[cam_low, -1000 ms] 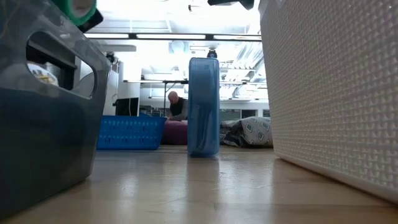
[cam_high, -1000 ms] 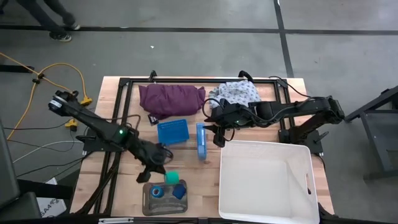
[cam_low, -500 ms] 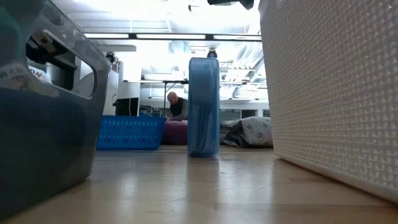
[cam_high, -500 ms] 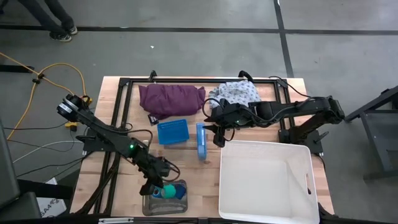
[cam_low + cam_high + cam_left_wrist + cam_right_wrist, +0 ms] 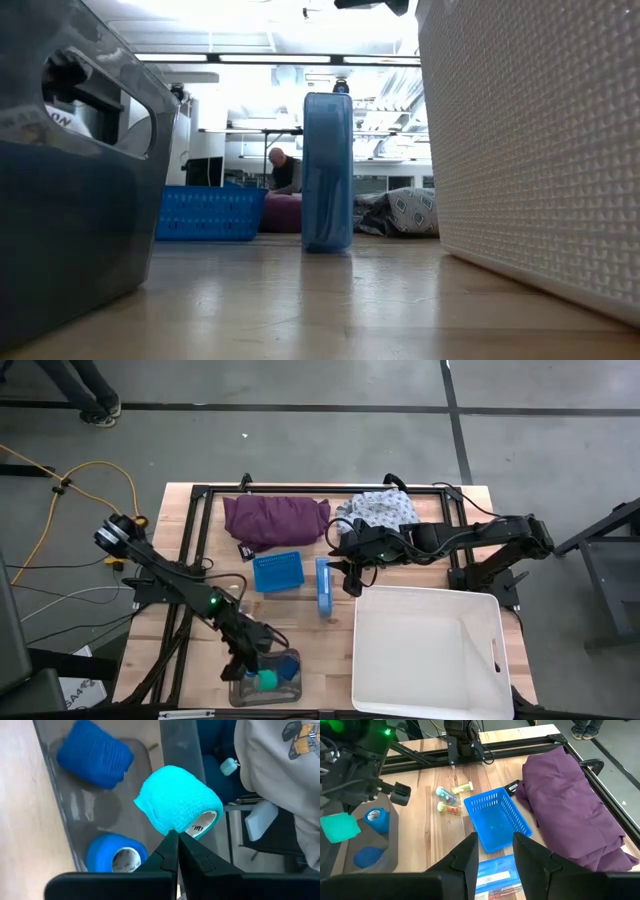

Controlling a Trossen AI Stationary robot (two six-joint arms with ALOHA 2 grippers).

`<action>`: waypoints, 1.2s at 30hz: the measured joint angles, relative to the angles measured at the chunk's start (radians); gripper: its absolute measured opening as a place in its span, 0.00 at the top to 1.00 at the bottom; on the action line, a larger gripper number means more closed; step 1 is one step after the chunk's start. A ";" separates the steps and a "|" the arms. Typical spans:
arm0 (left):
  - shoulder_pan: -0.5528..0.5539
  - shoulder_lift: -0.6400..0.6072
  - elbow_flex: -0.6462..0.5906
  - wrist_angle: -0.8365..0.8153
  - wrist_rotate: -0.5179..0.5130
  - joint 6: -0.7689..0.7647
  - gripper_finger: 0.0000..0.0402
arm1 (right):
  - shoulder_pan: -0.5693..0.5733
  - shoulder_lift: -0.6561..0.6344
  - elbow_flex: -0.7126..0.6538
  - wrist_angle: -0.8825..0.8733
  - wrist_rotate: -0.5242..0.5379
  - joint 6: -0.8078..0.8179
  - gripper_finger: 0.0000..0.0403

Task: Pick & Place Medicine items
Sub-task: Put the green bandage into the black bin, then put the right yellow pill bottle into the blue bin

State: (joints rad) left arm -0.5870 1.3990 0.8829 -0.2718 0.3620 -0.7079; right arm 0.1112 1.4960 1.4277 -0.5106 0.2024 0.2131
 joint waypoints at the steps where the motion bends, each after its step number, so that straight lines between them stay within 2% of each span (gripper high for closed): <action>1: 0.000 0.005 0.000 0.000 0.008 -0.012 1.00 | 0.000 0.000 0.000 0.000 0.000 0.000 0.73; 16: 0.000 0.014 0.000 0.022 0.040 -0.025 0.99 | 0.000 0.000 0.000 -0.001 0.000 0.000 0.73; 28: 0.003 0.014 0.000 0.021 0.034 0.004 0.79 | 0.000 0.000 0.000 -0.002 0.000 0.000 0.73; 36: 0.003 0.014 0.000 0.021 0.034 0.004 0.77 | 0.000 0.000 0.000 -0.002 0.000 0.000 0.73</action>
State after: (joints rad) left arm -0.5838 1.4128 0.8829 -0.2508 0.3962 -0.7036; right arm 0.1116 1.4963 1.4277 -0.5125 0.2024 0.2131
